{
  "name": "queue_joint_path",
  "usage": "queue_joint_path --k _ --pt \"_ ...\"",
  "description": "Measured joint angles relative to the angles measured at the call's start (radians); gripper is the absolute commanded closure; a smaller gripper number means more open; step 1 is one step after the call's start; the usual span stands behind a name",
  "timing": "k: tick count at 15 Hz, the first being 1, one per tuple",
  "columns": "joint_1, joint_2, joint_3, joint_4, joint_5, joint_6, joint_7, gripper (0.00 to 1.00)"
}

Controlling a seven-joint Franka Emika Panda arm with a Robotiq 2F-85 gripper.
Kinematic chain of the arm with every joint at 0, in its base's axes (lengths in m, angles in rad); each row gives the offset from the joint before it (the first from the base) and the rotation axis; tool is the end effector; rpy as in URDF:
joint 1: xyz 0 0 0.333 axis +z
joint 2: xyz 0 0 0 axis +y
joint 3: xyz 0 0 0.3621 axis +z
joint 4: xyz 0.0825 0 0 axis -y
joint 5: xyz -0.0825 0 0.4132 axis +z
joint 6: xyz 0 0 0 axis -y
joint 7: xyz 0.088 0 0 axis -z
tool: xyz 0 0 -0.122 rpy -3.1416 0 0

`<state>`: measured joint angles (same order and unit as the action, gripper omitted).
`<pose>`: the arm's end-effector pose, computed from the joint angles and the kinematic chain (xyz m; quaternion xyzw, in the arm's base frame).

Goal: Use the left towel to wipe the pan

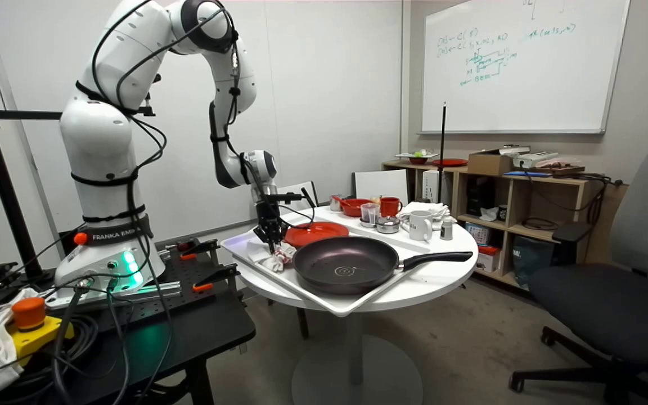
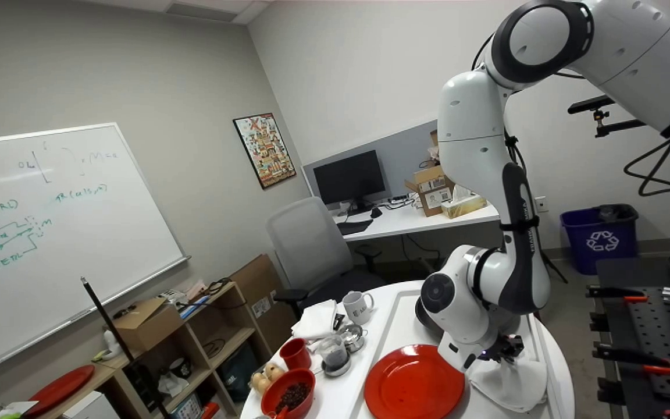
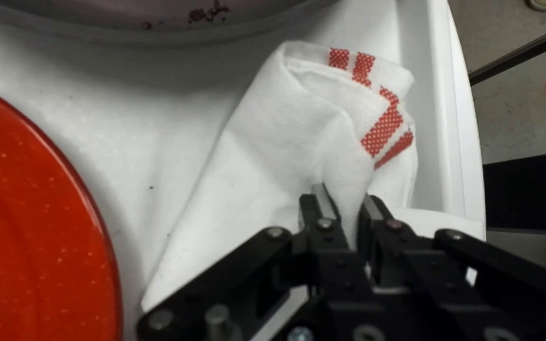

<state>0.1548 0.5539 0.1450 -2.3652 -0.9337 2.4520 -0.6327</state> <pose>0.4399 0.1386 0.0674 0.6060 0.7546 -0.2154 0.1300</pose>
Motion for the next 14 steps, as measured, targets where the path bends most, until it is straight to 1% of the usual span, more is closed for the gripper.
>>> queue_joint_path --k 4,9,14 --pt "-0.019 0.004 0.023 -0.002 0.001 0.027 -0.074 0.97" --pt "-0.088 0.004 0.056 -0.017 0.015 0.139 -0.201 0.97" --pt "-0.138 0.004 0.077 -0.024 0.098 0.184 -0.329 0.97"
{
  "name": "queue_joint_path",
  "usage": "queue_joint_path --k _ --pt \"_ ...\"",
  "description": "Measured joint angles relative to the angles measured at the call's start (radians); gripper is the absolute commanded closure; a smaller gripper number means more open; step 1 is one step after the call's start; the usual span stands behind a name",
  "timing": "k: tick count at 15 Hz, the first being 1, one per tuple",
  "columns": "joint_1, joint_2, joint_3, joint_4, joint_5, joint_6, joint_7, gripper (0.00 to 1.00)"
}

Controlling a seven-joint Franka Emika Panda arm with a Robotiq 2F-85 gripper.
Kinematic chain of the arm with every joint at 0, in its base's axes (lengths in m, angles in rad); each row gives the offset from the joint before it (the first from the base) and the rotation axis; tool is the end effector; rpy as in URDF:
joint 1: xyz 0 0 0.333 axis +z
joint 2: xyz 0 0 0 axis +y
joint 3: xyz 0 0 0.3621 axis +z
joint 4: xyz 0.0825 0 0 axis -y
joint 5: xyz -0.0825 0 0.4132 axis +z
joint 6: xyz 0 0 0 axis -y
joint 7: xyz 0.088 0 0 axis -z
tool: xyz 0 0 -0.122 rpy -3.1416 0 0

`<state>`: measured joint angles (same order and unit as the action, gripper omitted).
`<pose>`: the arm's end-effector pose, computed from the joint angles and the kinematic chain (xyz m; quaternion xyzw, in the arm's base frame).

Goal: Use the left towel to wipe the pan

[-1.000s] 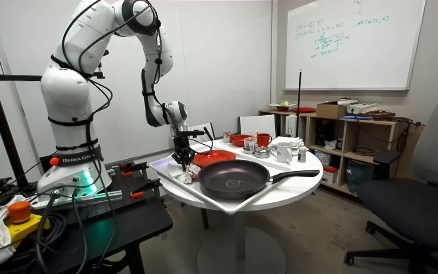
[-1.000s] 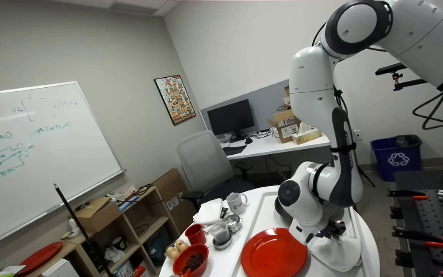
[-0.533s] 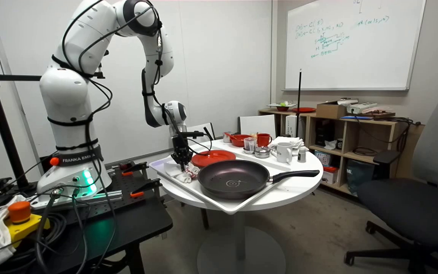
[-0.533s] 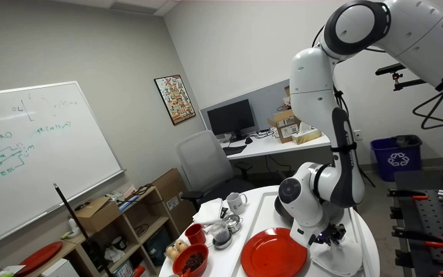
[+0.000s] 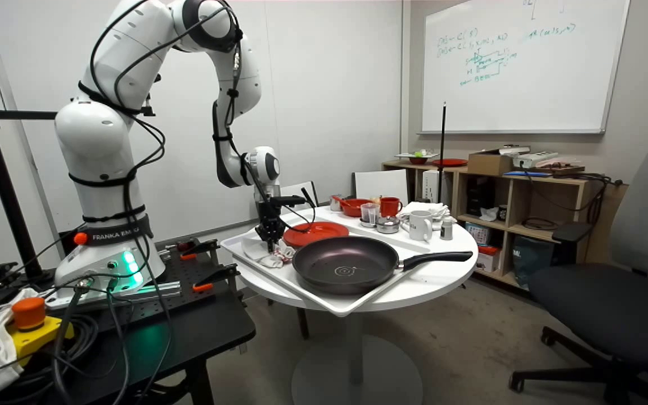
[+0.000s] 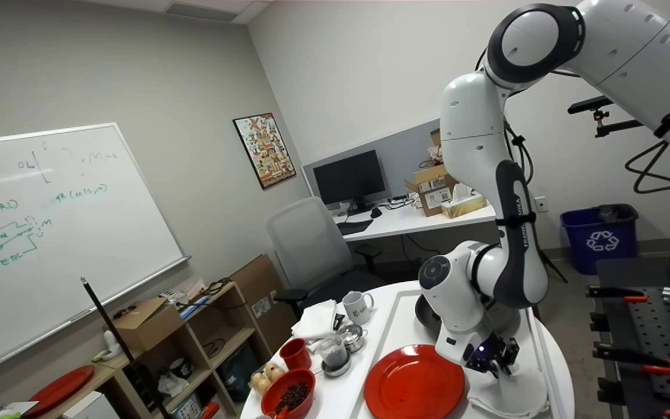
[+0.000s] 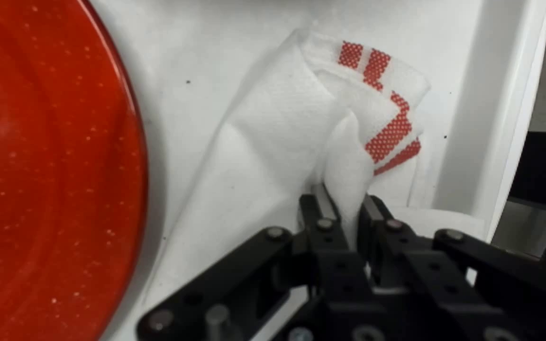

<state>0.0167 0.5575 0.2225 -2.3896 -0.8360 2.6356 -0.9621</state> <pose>0.4471 0.1386 0.0715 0.5454 0.8256 -0.1388 0.0399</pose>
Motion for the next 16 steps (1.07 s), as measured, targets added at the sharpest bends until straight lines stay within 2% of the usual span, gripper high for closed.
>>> queue_joint_path --k 1,2,11,12,16 --pt "-0.004 0.000 0.003 -0.001 0.020 0.005 -0.021 0.97" --pt "-0.007 0.000 0.005 -0.002 0.039 0.008 -0.039 0.67" --pt "-0.005 -0.002 0.008 -0.003 0.130 0.011 -0.097 0.03" --pt "-0.004 -0.002 0.008 -0.003 0.135 0.011 -0.097 0.00" --pt "-0.003 -0.003 0.008 -0.004 0.146 0.011 -0.098 0.00"
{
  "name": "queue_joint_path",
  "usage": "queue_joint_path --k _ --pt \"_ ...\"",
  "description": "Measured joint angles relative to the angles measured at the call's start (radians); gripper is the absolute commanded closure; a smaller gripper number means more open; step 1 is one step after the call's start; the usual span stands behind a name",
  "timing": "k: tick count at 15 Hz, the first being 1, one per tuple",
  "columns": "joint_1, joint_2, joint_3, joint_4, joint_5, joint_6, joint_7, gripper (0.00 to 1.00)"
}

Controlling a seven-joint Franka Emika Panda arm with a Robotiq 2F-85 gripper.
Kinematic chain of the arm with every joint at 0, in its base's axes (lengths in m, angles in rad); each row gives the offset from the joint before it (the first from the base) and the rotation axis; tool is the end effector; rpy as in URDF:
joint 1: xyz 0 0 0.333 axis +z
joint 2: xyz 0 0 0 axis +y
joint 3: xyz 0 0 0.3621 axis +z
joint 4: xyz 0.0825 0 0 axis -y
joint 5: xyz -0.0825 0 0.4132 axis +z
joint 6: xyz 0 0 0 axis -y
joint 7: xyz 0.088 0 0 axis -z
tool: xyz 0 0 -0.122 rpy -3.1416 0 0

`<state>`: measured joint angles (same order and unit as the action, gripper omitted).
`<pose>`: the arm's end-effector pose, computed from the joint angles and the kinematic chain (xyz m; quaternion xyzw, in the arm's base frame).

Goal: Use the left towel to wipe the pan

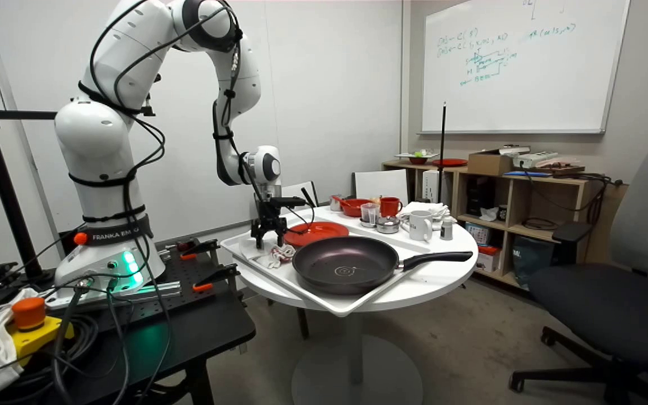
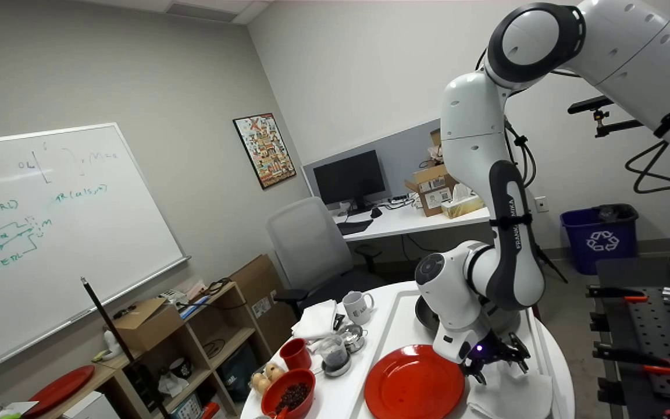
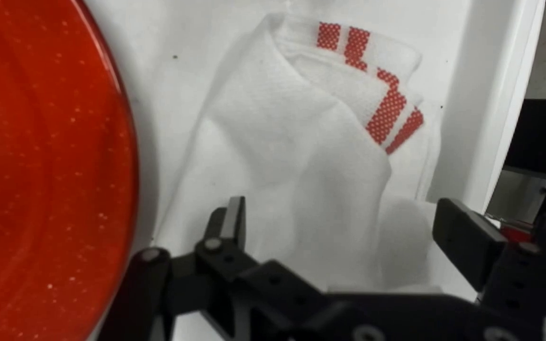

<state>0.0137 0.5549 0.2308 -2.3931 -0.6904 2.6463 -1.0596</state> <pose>0.4484 0.1410 0.0732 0.5607 0.8176 -0.1307 0.0065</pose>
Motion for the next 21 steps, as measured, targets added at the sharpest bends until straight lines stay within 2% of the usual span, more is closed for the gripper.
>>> queue_joint_path --k 7,12,21 --pt "0.000 -0.015 0.001 -0.009 0.017 0.014 0.000 0.00" --pt "0.004 -0.095 0.001 -0.065 0.075 0.086 0.054 0.00" --pt "0.004 -0.368 0.002 -0.211 0.371 0.143 0.234 0.00"
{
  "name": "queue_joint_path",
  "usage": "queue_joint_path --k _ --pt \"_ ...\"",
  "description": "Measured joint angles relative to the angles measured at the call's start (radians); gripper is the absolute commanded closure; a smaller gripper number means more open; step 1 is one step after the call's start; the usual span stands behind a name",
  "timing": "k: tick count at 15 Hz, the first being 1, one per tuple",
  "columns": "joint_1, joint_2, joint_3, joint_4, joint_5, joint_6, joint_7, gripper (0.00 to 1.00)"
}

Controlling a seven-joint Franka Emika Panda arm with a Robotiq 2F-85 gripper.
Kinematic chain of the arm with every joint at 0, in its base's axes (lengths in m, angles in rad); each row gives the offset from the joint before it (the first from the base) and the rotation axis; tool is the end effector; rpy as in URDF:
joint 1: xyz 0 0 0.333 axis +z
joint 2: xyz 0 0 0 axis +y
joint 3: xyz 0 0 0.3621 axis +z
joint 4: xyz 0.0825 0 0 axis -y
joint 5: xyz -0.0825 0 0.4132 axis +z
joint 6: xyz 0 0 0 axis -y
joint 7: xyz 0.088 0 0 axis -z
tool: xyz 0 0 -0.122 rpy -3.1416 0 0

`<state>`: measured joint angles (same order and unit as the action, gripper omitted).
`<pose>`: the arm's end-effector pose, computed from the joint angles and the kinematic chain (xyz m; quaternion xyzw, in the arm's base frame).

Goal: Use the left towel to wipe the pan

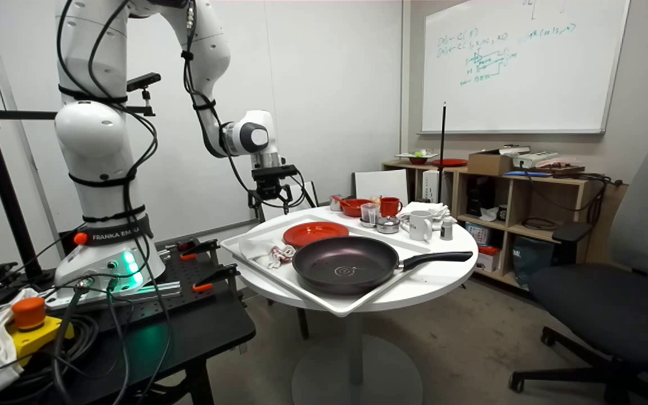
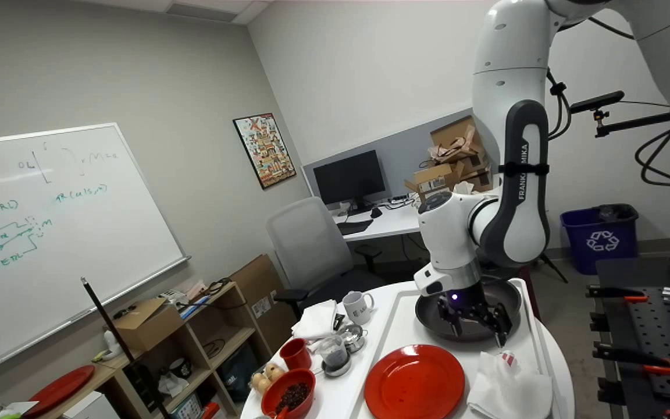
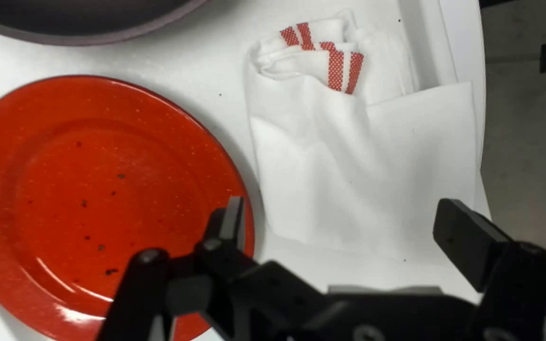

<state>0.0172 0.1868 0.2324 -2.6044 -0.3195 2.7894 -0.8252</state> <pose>0.4360 0.1286 0.1937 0.7738 0.6325 -0.0052 0.0339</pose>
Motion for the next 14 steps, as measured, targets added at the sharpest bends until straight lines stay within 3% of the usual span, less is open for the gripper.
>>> queue_joint_path --k 7,14 --pt "-0.002 -0.197 -0.057 -0.030 0.268 -0.082 0.071 0.00" --pt "-0.017 -0.333 -0.213 -0.017 0.319 -0.245 0.235 0.00"
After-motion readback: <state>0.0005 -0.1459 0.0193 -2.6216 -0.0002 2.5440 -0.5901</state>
